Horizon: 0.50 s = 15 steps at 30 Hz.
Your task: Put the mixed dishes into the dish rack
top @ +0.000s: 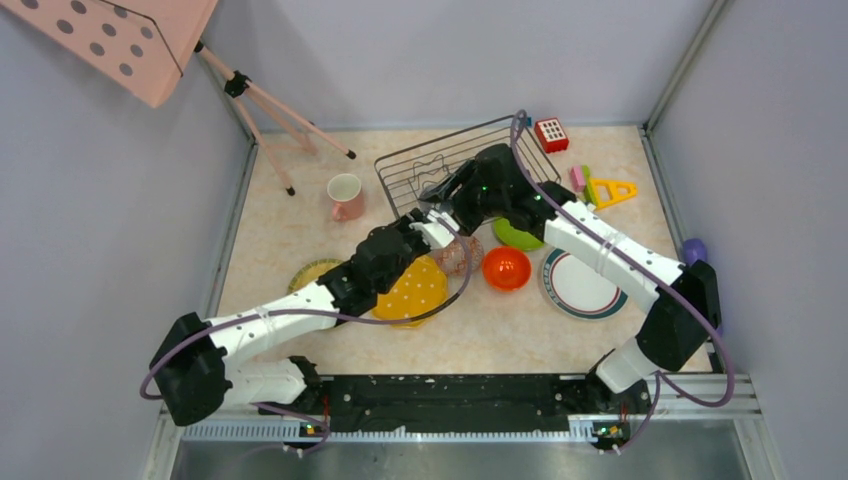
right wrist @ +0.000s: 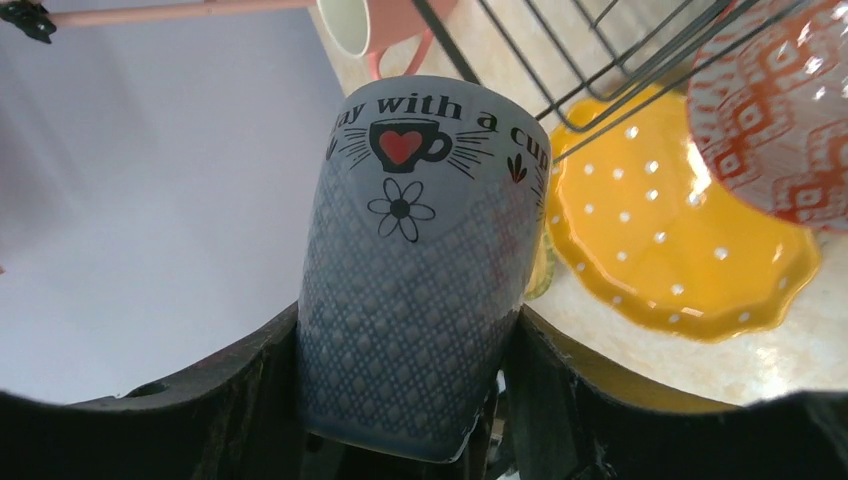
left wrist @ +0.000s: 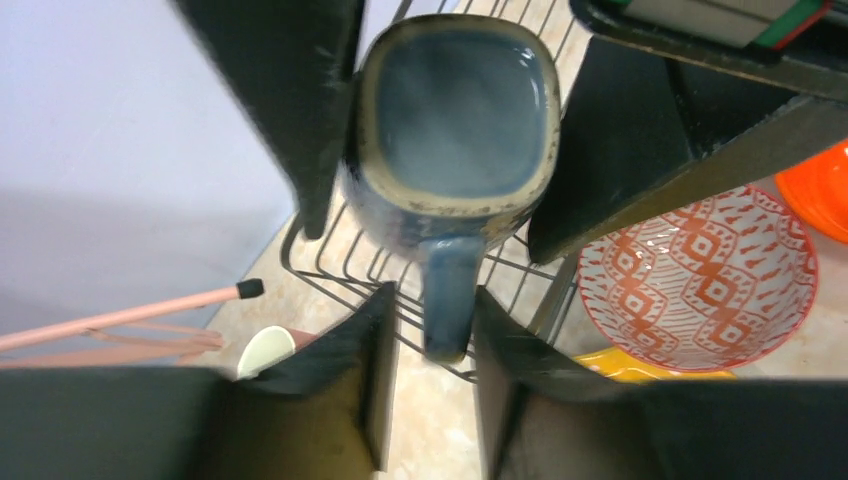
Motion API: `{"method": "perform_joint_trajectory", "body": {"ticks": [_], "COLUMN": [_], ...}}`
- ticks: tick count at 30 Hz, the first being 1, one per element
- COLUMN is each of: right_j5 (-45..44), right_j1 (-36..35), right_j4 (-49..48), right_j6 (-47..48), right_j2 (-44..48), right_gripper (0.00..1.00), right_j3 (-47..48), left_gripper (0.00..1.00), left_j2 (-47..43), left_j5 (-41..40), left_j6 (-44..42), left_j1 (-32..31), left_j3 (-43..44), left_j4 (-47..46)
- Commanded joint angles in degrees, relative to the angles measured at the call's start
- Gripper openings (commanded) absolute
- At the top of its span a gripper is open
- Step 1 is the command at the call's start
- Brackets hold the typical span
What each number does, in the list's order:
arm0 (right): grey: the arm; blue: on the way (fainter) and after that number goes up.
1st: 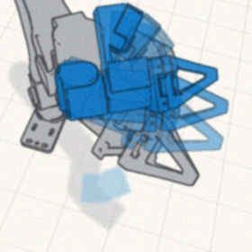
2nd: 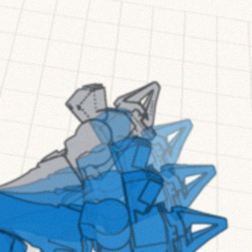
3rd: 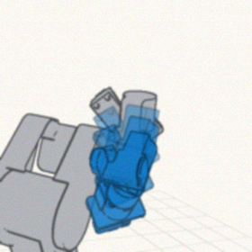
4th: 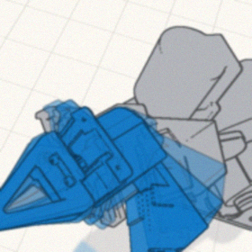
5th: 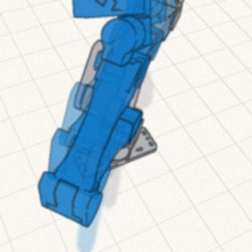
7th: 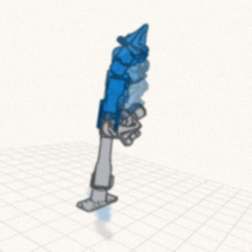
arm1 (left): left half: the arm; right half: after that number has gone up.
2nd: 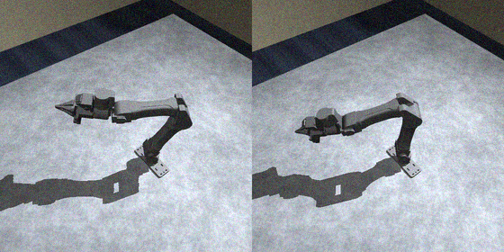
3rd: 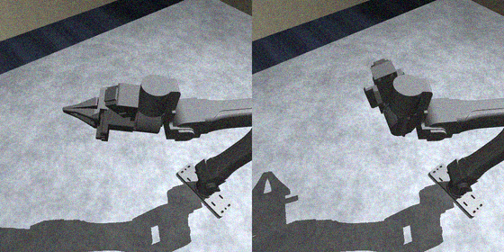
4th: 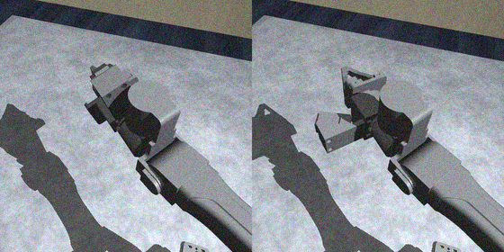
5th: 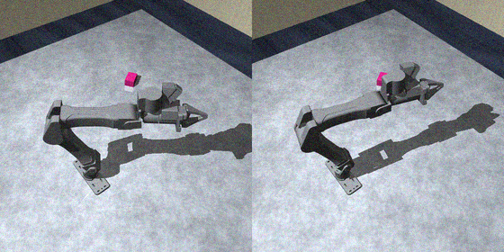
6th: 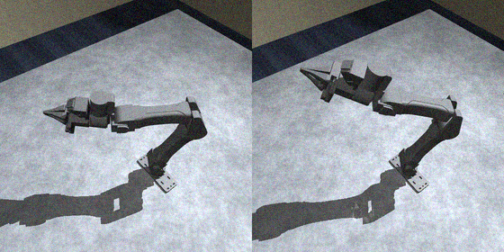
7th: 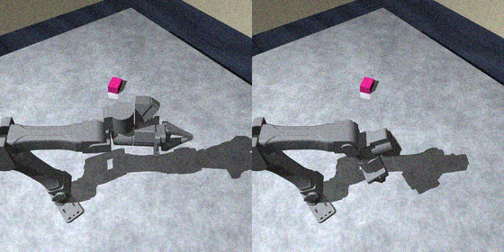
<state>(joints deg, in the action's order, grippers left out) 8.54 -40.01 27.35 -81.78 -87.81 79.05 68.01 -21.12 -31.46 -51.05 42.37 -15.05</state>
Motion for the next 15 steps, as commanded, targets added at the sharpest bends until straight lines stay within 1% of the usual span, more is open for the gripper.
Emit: {"method": "perform_joint_trajectory", "body": {"ticks": [1, 2, 5, 6, 8, 9, 11, 13, 15], "right_j5": [-6.5, -7.0, -7.9, -7.8, -7.9, -7.2, -6.2, -3.0, 2.5], "right_j1": [1.2, 1.6, 2.8, 3.2, 3.8, 4.1, 4.4, 5.0, 5.6], "right_j4": [-1.7, -1.8, -2.0, -2.2, -2.3, -2.9, -3.1, -4.9, -7.6], "right_j6": [4.2, 5.1, 9.2, 11.4, 16.7, 20.4, 27.2, 35.5, 44.5], "right_j2": [1.3, 1.2, 0.3, -0.4, -2.2, -3.3, -5.2, -6.9, -7.9], "right_gripper": [0.00, 0.00, 0.00, 0.00, 0.00, 0.00, 0.00, 0.00, 0.00], "right_j3": [0.9, 1.2, 3.1, 3.9, 6.5, 7.6, 10.1, 11.7, 12.6], "left_gripper": [0.47, 0.51, 0.55, 0.59, 0.72, 0.76, 0.79, 0.81, 0.86], "left_j2": [-0.6, -1.2, -3.0, -3.6, -5.4, -6.6, -9.8, -12.6, -14.7], "left_j5": [-1.8, -1.5, -0.7, -1.0, -0.2, 0.3, 1.4, 1.2, -2.6], "left_j6": [3.7, 4.5, 7.6, 9.2, 13.3, 15.9, 22.5, 27.5, 35.0], "left_j1": [-0.2, -0.2, -0.2, -0.2, -0.2, -0.2, -0.2, -0.1, -0.1], "left_j3": [-0.4, -0.8, -2.5, -2.7, -2.8, -2.7, -2.7, -2.5, -1.6], "left_j4": [-7.6, -7.9, -9.1, -8.9, -6.5, -5.2, -2.0, 0.9, 5.0]}}
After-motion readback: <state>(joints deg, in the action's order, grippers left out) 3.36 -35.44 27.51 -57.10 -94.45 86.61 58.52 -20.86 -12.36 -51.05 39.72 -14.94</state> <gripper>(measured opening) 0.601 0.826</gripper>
